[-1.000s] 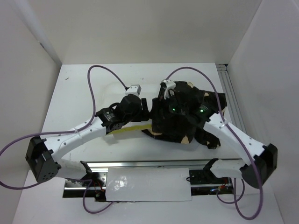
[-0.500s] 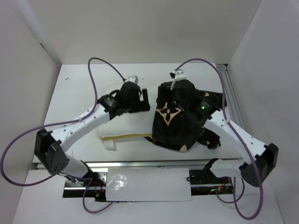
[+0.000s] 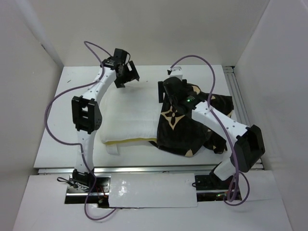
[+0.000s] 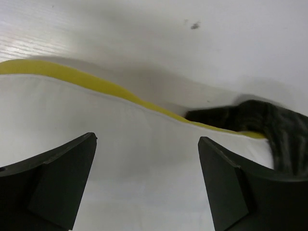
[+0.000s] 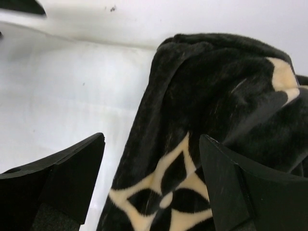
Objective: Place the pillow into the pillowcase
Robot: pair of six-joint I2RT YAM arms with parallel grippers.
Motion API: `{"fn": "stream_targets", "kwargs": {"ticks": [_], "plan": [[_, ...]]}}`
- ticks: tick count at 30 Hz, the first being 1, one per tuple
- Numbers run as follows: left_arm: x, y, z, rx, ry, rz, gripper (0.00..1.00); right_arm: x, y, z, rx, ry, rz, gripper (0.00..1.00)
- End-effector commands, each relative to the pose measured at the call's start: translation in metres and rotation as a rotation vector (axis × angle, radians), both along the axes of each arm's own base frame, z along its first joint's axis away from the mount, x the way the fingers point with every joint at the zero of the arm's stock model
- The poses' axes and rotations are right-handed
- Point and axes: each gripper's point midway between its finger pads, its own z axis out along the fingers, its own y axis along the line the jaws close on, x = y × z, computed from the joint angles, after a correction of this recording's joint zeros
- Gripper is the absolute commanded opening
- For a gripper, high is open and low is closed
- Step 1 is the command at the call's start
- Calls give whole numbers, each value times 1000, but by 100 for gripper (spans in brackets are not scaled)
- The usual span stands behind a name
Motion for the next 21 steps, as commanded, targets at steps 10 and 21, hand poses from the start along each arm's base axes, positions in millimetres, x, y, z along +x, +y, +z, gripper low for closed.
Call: {"fn": "stream_targets", "kwargs": {"ticks": [10,21], "plan": [[-35,-11,-105,-49,304,-80,87,46,-16,-7,-55,-66,-132,86],[-40,-26,-94,15,197,-137,0,73,-14,1,-12,-76,-81,92]]}}
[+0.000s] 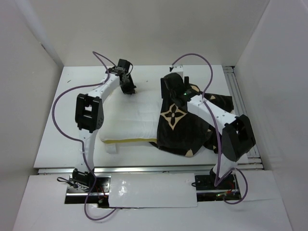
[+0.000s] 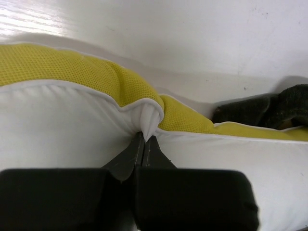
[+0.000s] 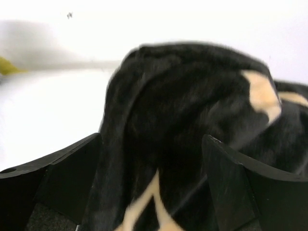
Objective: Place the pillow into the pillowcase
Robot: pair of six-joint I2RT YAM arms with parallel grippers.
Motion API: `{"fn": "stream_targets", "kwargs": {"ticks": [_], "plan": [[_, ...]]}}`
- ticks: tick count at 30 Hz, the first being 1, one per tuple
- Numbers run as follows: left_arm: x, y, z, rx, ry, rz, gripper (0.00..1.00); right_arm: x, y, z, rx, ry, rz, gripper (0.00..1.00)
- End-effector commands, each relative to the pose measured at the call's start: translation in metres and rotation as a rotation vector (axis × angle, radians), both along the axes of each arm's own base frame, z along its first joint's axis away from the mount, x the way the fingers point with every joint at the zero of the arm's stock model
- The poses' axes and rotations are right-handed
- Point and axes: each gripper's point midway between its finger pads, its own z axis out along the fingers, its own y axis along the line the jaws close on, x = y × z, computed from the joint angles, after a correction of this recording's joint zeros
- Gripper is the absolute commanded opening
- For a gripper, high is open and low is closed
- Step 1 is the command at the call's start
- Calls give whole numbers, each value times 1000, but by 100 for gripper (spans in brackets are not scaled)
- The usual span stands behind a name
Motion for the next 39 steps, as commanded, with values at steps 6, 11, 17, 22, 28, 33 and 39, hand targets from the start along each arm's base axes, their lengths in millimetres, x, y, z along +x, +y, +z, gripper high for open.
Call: {"fn": "stream_targets", "kwargs": {"ticks": [6,11,17,22,28,33,39], "plan": [[-35,-11,78,5,-224,-33,0,42,33,6,33,3,77,85],[-44,-11,127,39,-370,-31,0,47,34,-3,30,36,73,54],[-52,-13,149,37,-418,-30,0,40,30,5,55,28,90,20],[-59,-21,161,38,-451,-38,0,32,37,29,63,-15,98,0],[-74,-25,189,22,-515,-32,0,12,87,73,142,-78,314,0],[-84,-28,213,-10,-586,-21,0,-43,176,110,321,-26,783,0],[-101,-22,245,-96,-668,80,0,-100,232,185,577,-84,1165,0]]}}
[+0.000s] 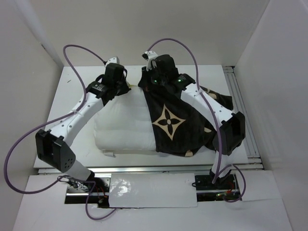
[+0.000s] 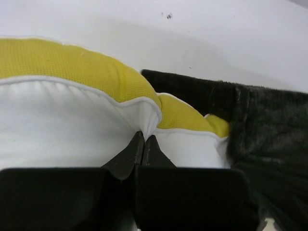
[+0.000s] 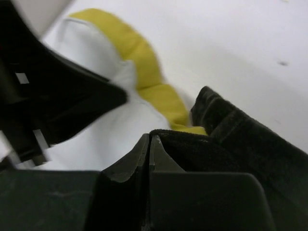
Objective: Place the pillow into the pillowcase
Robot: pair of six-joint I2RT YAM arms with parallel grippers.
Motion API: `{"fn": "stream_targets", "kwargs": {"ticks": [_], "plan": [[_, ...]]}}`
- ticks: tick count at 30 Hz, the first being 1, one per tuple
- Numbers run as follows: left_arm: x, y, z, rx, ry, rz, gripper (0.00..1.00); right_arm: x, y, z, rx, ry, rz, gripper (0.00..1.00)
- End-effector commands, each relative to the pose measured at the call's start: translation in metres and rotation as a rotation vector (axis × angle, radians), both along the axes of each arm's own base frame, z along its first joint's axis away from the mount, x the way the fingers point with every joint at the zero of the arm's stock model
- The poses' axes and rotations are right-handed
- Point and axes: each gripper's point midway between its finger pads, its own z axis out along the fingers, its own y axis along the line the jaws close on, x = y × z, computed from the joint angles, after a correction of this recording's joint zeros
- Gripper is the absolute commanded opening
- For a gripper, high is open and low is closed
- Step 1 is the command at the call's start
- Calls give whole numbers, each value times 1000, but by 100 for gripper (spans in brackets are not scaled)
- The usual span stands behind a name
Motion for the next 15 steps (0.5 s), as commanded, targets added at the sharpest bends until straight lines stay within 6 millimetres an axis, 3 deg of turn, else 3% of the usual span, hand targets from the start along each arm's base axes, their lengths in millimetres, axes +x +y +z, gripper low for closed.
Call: {"fn": "stream_targets", "kwargs": {"ticks": [1,2,7,12,13,14,15], "plan": [[2,-30,76,-205,-224,-5,0,-85,78,111,348,-87,476,0],[1,-26,76,-206,-228,18,0,-87,82,129,395,-107,503,0],[-2,-25,86,-269,-246,72,0,-115,94,181,576,-119,650,0],[-6,-29,93,-319,-257,129,0,-126,116,195,662,-65,767,0],[-7,-34,90,-329,-254,121,0,-123,128,181,664,-18,780,0],[-7,-35,90,-337,-252,125,0,-126,128,194,692,-25,806,0],[-8,-35,85,-339,-240,131,0,-125,131,192,695,-8,813,0]]}}
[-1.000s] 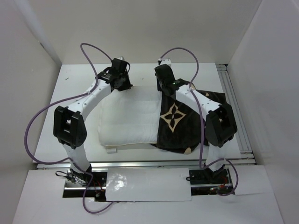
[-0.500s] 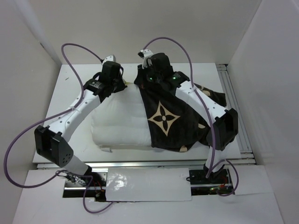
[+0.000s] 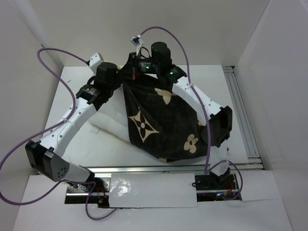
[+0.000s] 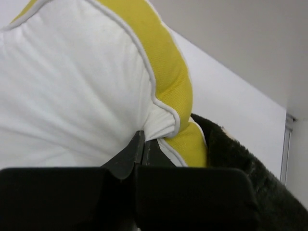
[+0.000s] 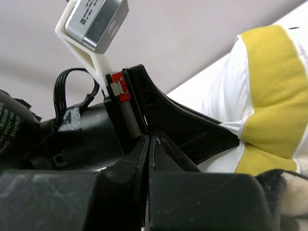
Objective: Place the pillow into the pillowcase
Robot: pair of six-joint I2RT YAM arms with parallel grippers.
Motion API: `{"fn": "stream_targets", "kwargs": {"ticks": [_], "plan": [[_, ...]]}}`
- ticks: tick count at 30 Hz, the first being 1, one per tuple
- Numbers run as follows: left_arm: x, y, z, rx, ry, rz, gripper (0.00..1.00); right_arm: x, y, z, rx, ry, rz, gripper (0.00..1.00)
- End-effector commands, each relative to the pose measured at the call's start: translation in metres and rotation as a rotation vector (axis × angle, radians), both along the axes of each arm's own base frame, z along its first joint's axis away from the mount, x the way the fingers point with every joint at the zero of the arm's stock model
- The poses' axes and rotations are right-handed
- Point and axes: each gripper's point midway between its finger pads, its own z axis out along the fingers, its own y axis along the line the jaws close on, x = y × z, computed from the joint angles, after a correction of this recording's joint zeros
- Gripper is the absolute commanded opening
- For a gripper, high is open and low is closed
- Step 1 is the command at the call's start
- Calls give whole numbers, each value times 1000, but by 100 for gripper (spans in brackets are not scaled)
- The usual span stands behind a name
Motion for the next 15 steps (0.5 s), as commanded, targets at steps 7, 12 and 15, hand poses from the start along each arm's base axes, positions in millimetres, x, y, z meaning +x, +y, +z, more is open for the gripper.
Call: {"fn": "stream_targets", "kwargs": {"ticks": [7,12,15], "plan": [[-3,-62,-8,-198,-7,-118,0,-16,14,33,123,-47,15,36],[5,-43,-40,-178,119,-58,10,15,-21,4,-18,-33,-204,100],[10,-41,-58,-177,181,-73,43,33,-54,0,-62,-37,-327,100]]}}
